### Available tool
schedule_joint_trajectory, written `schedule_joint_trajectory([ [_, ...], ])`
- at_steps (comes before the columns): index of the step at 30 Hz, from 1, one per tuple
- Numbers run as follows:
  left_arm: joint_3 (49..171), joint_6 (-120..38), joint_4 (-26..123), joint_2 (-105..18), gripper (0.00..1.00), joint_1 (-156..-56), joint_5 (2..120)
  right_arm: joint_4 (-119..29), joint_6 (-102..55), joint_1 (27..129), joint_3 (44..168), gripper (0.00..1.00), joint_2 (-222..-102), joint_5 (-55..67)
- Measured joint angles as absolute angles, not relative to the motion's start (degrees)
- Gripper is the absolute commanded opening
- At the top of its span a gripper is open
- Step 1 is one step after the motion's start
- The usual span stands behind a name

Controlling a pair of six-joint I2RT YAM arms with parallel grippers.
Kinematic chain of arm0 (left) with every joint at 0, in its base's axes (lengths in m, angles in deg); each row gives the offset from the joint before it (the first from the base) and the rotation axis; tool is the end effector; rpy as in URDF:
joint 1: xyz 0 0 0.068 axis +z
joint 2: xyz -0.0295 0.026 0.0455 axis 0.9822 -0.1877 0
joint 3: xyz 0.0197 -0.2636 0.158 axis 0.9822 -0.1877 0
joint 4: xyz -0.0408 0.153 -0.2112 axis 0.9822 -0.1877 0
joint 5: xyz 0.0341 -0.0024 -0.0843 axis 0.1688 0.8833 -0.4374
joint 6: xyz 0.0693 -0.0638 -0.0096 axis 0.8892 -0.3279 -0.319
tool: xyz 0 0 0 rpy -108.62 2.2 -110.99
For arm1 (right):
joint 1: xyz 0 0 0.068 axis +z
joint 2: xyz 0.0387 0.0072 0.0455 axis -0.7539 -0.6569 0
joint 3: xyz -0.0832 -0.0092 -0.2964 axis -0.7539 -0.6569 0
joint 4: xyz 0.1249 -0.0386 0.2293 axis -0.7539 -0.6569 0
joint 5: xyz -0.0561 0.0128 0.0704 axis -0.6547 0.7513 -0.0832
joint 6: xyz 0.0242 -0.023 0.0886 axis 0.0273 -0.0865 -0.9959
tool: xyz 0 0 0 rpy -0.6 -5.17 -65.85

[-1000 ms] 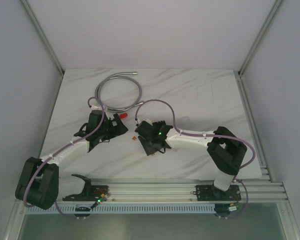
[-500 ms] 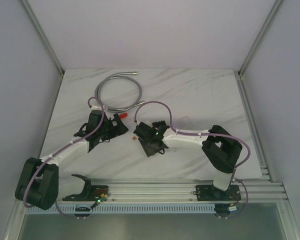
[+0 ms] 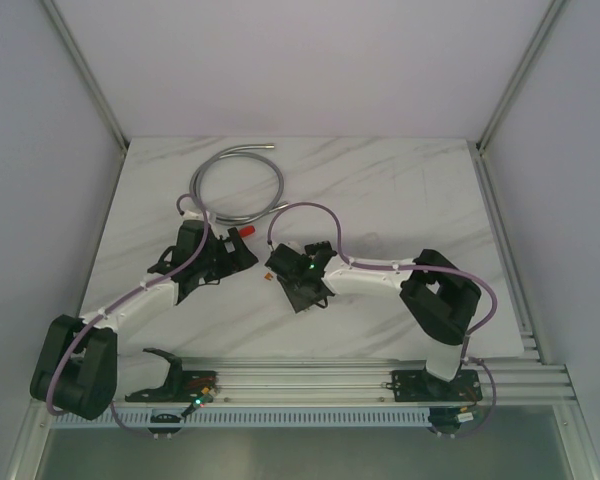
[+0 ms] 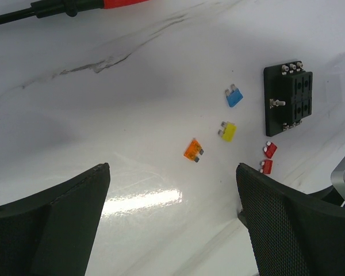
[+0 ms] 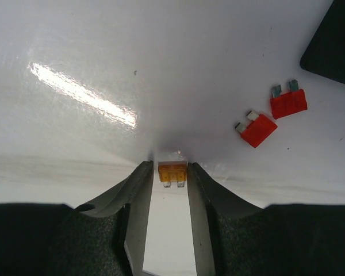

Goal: Snap on the fuse box
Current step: Pick up the fuse from the center of the board.

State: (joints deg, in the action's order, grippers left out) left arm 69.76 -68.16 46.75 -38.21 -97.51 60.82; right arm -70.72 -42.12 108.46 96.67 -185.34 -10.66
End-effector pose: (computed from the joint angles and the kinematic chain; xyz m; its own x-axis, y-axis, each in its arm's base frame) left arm 0.2570 -0.0985 0.1933 -0.7159 -0.4095 -0.5656 -0.0296 0.8271 -0.5613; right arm 0.2112 0.3339 0.1550 -0.7642 -0.4667 -0.4452 -0.5458 0.8357 0.0610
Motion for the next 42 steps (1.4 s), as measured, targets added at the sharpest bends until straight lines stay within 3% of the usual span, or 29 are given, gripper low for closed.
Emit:
schedule_joint_trajectory([
  [10,69.8,-68.3,46.8,-38.2,1.0,-97.5,59.8,-70.7,-42.4,108.5,96.6,0.27,-185.3,-10.7],
  [25,69.6,-70.0,52.4,-38.0,0.99,-99.8,54.9,-67.5,-45.3,105.9,95.3,0.24,-181.9,-10.7],
  [42,61.2,-74.3,73.0,-31.5,0.75,-106.6,53.2,-54.2,-57.2,98.0,90.3,0.24,-170.4,-11.4],
])
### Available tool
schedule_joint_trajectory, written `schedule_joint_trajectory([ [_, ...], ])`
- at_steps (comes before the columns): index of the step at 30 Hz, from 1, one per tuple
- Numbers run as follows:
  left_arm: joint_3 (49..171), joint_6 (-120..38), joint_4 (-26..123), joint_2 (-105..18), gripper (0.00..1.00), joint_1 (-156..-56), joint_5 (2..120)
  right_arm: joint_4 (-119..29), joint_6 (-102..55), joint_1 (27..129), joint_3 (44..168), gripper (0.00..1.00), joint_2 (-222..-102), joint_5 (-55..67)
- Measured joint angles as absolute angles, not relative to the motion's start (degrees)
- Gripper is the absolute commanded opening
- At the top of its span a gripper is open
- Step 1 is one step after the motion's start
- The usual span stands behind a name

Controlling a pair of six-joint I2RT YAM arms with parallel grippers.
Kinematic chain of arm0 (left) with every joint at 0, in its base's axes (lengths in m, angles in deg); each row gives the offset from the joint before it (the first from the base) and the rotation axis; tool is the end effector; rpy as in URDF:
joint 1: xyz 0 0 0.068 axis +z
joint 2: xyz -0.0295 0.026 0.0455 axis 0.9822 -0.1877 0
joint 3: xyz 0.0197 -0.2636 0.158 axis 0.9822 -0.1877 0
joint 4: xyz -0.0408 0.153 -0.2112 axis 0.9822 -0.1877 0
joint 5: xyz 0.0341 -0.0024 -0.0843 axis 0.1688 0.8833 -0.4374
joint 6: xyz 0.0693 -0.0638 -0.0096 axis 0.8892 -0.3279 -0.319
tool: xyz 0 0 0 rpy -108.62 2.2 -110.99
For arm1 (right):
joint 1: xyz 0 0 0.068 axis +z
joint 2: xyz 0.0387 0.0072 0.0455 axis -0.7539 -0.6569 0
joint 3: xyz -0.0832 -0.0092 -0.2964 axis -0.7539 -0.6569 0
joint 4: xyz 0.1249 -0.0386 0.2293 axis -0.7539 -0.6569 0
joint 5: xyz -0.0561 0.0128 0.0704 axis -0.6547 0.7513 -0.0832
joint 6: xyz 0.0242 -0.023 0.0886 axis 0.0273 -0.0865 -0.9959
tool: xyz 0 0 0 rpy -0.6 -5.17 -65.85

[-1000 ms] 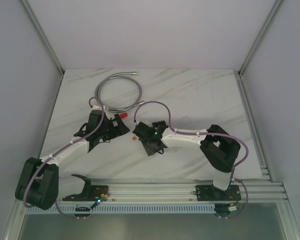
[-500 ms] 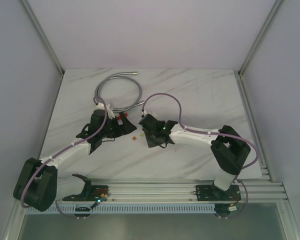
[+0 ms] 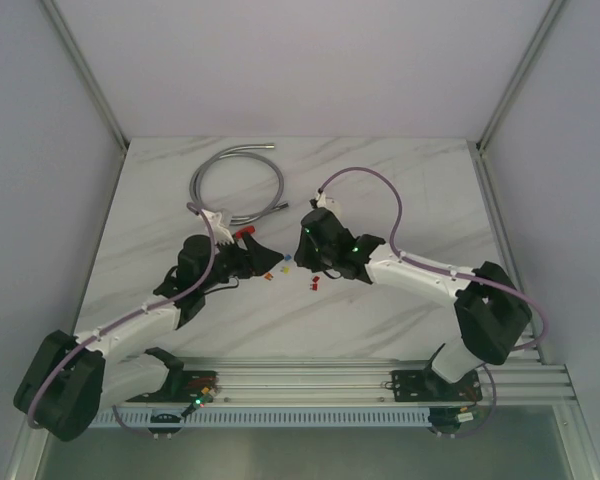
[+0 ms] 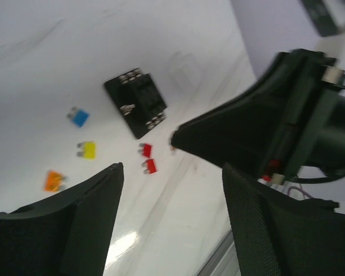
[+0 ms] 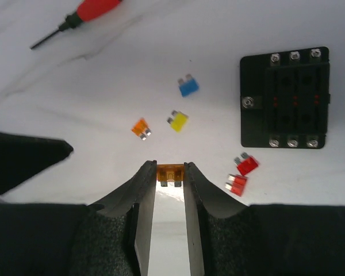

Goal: Snap on the fuse box
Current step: Pick up the fuse from the center of the board.

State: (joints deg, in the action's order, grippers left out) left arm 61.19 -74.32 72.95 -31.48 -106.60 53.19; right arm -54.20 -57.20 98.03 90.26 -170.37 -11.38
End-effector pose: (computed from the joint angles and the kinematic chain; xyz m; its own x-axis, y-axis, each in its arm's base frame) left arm 0.2248 -0.1434 0.2329 -0.6230 -0.4358 -0.6495 0.3428 0.5943 -0.7275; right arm 0.2623 0.2817 0.2427 -0.7477 0.1126 -0.6544 -0.2364 0.8758 0.4208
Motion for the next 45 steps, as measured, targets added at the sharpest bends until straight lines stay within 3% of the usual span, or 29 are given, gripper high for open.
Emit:
schedule_joint_trajectory([
  [5,61.1,-74.1,79.0,-31.0,0.62,-110.1,53.6,-51.3,-60.7,98.1,89.9,0.24,-169.5,-11.6],
  [26,62.8,-73.6,84.7,-38.1,0.49,-116.0,59.2,-45.1,-67.7,98.1,86.9,0.25,-163.8,-11.9],
  [45,63.7,-73.4,85.8,-39.0,0.14,-116.8,62.9,-42.6,-69.1,98.0,85.9,0.25,-163.0,-10.2],
])
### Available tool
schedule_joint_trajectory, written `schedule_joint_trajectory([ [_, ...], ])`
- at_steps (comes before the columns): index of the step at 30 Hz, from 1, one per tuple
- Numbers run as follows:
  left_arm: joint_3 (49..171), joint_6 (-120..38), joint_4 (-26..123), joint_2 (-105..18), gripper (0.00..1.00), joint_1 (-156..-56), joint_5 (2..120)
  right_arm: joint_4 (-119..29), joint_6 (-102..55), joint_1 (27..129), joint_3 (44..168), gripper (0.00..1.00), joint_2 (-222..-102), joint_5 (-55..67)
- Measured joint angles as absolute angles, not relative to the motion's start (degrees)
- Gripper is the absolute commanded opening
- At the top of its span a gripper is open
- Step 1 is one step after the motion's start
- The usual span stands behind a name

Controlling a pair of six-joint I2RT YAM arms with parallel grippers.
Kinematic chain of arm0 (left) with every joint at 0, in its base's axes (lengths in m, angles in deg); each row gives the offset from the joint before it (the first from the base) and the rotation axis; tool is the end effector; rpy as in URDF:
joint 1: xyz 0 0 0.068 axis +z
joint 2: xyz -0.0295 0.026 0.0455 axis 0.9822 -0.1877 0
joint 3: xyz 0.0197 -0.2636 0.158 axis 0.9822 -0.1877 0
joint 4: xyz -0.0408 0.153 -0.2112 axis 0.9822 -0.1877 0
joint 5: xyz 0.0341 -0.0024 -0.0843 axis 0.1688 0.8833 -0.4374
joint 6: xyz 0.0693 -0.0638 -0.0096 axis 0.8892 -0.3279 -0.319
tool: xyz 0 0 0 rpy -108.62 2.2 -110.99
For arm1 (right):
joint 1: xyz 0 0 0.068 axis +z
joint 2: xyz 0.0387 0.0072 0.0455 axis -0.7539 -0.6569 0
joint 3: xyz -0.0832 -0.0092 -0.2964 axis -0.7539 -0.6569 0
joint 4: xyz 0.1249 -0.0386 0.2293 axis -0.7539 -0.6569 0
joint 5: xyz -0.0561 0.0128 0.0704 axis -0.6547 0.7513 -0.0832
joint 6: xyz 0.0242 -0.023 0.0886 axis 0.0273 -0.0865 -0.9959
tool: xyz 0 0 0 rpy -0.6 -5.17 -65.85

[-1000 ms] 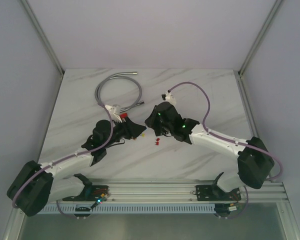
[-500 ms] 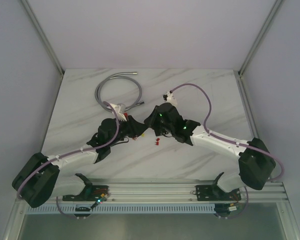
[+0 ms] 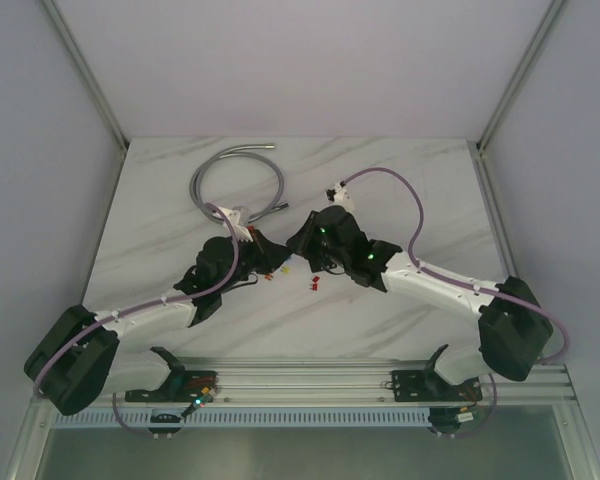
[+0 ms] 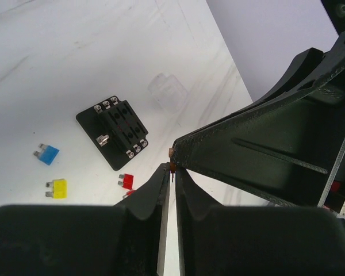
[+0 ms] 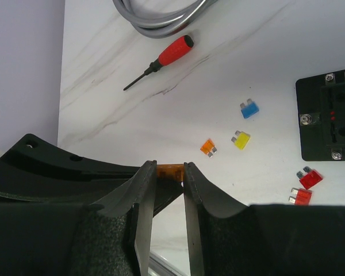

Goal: Snap on the fuse box
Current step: Pick up the fuse from the center of the board.

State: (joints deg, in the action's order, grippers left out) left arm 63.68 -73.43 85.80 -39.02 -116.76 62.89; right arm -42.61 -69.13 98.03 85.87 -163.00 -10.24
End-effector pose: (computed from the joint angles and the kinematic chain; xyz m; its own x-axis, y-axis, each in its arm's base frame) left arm 0.2298 -0.1889 0.2494 -0.5331 -0.4550 -0.7133 0.4495 0.5619 -0.6944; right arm 0.2522 0.2726 0.2866 -0.6942 0.3944 -0.6021 -0.1876 0.7085 0.6803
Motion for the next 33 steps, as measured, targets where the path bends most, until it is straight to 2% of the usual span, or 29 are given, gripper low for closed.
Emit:
schedule_joint_trajectory([
  [6,63.8,-72.6,85.5,-39.0,0.0,-116.8,63.3,-41.8,-69.2,98.0,85.4,0.26,-163.0,-10.2],
  [13,64.4,-71.0,83.8,-39.0,0.0,-116.8,63.3,-40.1,-69.1,98.0,84.4,0.35,-163.0,-9.8],
  [18,66.0,-68.4,81.8,-39.0,0.0,-116.8,63.0,-38.7,-67.9,96.9,84.0,0.48,-162.7,-7.7],
  [26,70.6,-62.0,78.3,-39.0,0.0,-116.7,58.2,-37.8,-56.1,89.1,83.2,0.5,-157.2,5.7],
  [33,74.5,-58.2,76.0,-39.2,0.0,-116.1,46.7,-37.5,-42.9,79.7,83.1,0.48,-150.7,24.4],
])
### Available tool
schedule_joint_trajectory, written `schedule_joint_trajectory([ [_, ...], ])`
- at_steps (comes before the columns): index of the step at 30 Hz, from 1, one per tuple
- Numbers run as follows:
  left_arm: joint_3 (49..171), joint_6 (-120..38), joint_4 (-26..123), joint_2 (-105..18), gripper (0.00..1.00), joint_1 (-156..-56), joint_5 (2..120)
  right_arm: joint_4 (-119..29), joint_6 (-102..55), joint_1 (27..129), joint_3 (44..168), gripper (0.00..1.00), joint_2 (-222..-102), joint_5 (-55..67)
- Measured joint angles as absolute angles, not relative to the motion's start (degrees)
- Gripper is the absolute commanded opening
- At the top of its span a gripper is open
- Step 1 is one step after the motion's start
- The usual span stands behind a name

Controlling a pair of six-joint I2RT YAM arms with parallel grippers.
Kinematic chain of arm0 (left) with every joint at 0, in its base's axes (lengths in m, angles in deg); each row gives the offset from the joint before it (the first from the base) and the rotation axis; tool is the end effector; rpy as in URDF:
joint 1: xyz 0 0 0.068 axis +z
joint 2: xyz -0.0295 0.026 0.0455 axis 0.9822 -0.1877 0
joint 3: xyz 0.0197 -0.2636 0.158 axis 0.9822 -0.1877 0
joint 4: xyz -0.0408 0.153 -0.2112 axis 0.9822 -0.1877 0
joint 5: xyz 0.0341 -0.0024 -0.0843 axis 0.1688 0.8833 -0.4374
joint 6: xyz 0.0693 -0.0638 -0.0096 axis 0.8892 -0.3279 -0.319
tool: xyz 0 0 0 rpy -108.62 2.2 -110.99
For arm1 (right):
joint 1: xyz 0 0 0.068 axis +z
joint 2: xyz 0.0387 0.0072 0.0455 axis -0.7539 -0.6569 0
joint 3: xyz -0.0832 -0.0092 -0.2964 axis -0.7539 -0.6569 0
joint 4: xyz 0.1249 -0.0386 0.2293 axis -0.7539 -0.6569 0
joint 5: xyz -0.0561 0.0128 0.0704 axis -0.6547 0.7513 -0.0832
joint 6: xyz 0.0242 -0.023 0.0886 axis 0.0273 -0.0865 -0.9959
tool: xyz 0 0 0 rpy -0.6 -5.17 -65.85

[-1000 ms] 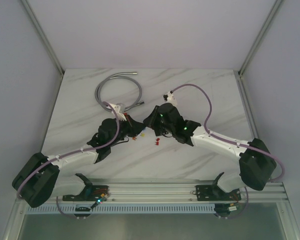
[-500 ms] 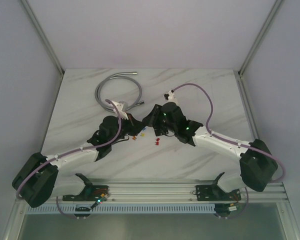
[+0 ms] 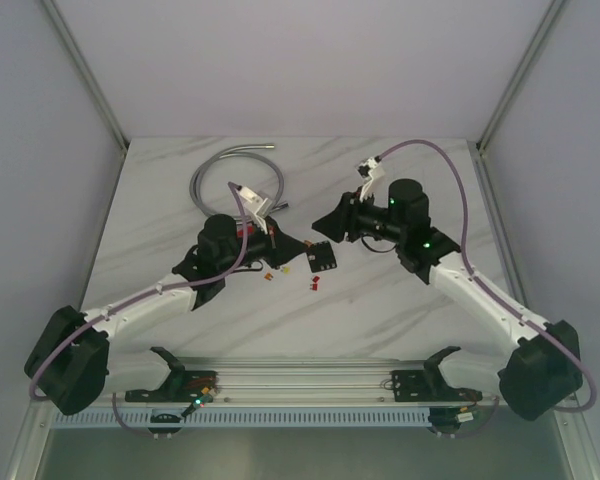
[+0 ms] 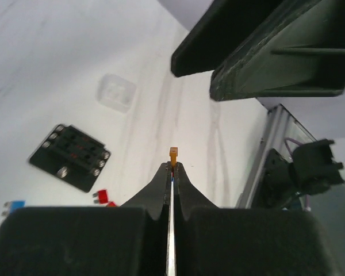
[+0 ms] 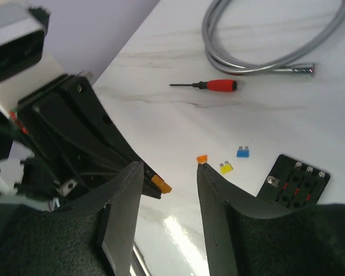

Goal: Snap on the fuse box
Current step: Pick up the fuse from the center of the board.

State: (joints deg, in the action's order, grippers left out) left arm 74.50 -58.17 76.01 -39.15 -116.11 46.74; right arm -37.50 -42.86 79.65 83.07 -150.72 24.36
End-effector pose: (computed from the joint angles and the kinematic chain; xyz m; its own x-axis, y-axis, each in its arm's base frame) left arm 0.2305 -0.2143 0.2952 -0.4647 -0.1998 -0.8627 0.7263 0.4713 -0.5004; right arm 0.2549 0.1959 0.3526 -0.5047 0.1567 -0.8489 -0.6816 0.5312 0.5033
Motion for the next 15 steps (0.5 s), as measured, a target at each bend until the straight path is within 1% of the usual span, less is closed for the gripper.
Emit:
schedule_joint_trajectory([
  [3,76.4,-57.1,75.8,-39.1,0.0,-116.1,42.1,-38.2,-37.8,77.8,83.1,0.46,-149.1,31.7],
  [7,77.8,-56.0,75.6,-38.6,0.0,-116.1,37.4,-40.0,-32.9,77.7,83.1,0.42,-148.1,39.5],
  [10,78.4,-55.5,75.4,-38.0,0.0,-116.1,34.9,-40.7,-30.7,77.5,83.1,0.39,-147.5,43.5],
  [15,79.0,-55.2,75.4,-37.1,0.0,-116.1,32.6,-41.0,-28.5,77.4,83.1,0.37,-146.2,48.3],
])
